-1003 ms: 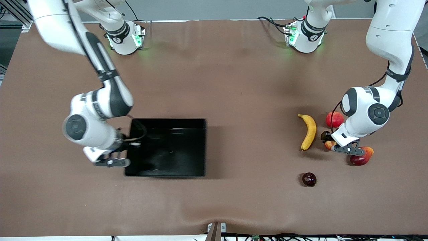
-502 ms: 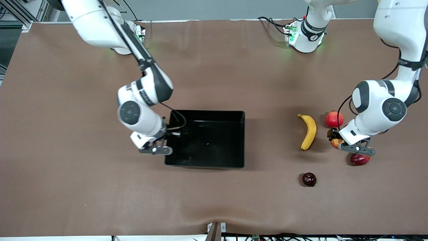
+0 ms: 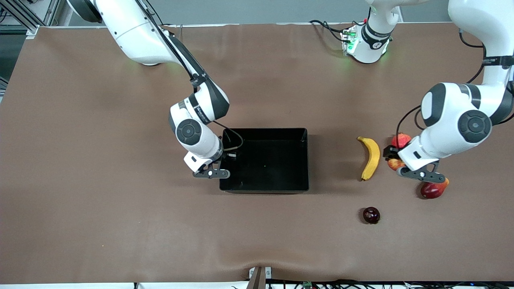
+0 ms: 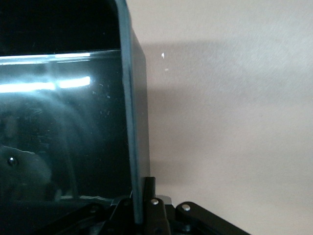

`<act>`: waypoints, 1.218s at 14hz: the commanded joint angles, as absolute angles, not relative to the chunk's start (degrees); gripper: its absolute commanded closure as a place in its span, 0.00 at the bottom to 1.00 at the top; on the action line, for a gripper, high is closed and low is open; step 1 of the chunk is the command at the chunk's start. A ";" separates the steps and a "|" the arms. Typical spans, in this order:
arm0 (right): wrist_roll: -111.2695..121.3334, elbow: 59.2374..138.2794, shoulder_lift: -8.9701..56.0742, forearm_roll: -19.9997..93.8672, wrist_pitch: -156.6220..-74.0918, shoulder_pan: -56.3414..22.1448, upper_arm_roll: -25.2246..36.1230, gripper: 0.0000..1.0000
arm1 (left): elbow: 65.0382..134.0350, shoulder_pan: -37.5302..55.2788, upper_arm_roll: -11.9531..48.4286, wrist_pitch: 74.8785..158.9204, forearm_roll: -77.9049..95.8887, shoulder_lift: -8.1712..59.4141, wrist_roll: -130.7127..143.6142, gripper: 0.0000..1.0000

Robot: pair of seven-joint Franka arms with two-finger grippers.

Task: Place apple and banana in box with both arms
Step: 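Lift the apple with the left gripper while the right gripper slides the box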

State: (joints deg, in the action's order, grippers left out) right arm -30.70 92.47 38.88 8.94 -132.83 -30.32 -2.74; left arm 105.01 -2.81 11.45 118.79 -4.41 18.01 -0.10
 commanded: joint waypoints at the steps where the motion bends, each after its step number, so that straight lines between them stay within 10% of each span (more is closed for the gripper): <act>1: -34.10 91.93 39.11 10.11 -134.03 -31.99 -2.37 0.90 | 102.93 -2.73 15.89 116.81 -4.13 18.36 8.75 1.00; 3: -34.28 91.93 39.37 9.84 -134.12 -31.99 -2.37 0.00 | 101.87 -2.20 19.14 116.89 -4.13 19.42 16.75 1.00; 17: -26.57 90.18 24.53 9.40 -124.57 -19.79 -1.85 0.00 | 79.64 17.92 18.55 117.16 -5.18 38.66 51.05 1.00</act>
State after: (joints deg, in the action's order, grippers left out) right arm -30.35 88.36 27.86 8.94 -127.55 -22.61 -1.06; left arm 85.06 15.75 19.52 118.26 -4.43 34.92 48.67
